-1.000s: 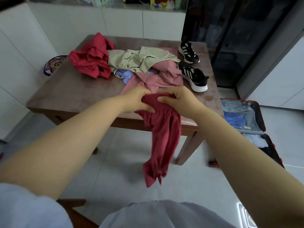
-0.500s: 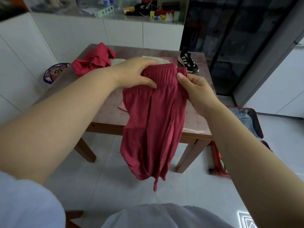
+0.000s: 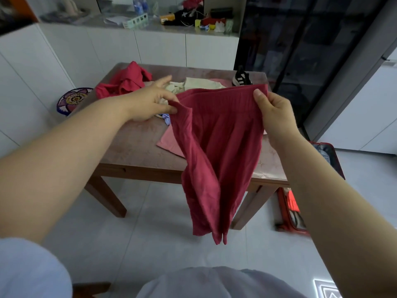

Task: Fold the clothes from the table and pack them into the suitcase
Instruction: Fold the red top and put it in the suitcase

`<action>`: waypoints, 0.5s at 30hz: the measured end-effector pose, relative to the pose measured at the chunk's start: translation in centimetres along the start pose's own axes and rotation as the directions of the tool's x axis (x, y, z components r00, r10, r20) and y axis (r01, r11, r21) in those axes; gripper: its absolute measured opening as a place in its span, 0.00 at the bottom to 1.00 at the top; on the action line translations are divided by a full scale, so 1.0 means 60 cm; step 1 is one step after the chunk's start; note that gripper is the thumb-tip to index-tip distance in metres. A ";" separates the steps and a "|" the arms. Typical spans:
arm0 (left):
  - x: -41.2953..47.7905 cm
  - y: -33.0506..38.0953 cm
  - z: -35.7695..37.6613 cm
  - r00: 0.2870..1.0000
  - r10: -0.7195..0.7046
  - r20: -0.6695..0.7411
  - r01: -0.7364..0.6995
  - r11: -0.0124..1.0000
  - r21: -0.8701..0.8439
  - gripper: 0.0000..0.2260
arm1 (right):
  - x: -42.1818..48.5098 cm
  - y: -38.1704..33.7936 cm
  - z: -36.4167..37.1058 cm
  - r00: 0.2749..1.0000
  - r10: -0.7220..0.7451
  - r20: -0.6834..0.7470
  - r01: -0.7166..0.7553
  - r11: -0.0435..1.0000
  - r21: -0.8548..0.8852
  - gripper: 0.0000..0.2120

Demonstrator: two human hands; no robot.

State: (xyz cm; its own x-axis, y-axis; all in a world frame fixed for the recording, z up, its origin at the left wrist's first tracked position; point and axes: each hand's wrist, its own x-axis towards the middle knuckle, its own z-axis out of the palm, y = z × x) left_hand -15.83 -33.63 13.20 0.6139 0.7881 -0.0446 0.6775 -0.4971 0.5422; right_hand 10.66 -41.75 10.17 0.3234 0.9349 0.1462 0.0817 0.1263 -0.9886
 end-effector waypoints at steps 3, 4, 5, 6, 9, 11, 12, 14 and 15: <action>-0.012 -0.016 0.003 0.996 -0.014 0.087 0.015 1.000 -0.003 0.11 | 0.003 -0.001 -0.006 0.998 -0.016 -0.067 0.016 1.000 0.004 0.11; -0.012 -0.016 0.004 0.997 -0.011 0.079 0.011 1.000 -0.002 0.10 | 0.002 -0.002 -0.003 0.996 -0.014 -0.093 0.014 1.000 0.007 0.12; -0.009 -0.014 0.007 0.998 -0.006 0.061 0.007 1.000 -0.009 0.10 | 0.001 -0.001 0.002 0.992 -0.008 -0.123 0.010 1.000 0.015 0.12; -0.005 -0.009 0.010 0.999 0.005 0.038 -0.004 1.000 -0.029 0.10 | -0.003 0.001 0.010 0.988 0.002 -0.152 0.002 1.000 0.031 0.12; 0.010 0.018 0.030 0.995 0.103 -0.009 -0.104 0.992 -0.072 0.09 | -0.024 0.008 0.050 0.990 0.039 -0.135 -0.033 0.998 0.045 0.11; 0.023 0.040 0.046 0.984 0.172 -0.050 -0.173 0.984 -0.037 0.06 | -0.042 0.010 0.078 0.999 0.023 -0.037 -0.023 1.000 0.014 0.12; 0.028 0.049 0.053 0.976 0.201 -0.077 -0.204 0.979 -0.025 0.05 | -0.050 0.010 0.089 1.000 0.009 0.006 -0.009 1.000 -0.006 0.14; 0.034 0.060 0.060 0.958 0.257 -0.130 -0.262 0.965 -0.028 0.05 | -0.060 0.006 0.098 0.997 -0.004 0.071 0.005 1.000 -0.008 0.12; 0.035 0.063 0.062 0.950 0.275 -0.147 -0.284 0.958 -0.048 0.05 | -0.064 0.003 0.097 0.995 -0.010 0.099 0.010 1.000 0.002 0.11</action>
State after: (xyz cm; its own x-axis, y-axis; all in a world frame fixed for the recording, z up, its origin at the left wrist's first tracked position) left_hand -10.47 -35.23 12.04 0.7100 0.6657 0.2296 0.4550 -0.6826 0.5719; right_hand 3.97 -43.36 9.23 0.2279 0.9617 0.1520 0.0829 0.1363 -0.9872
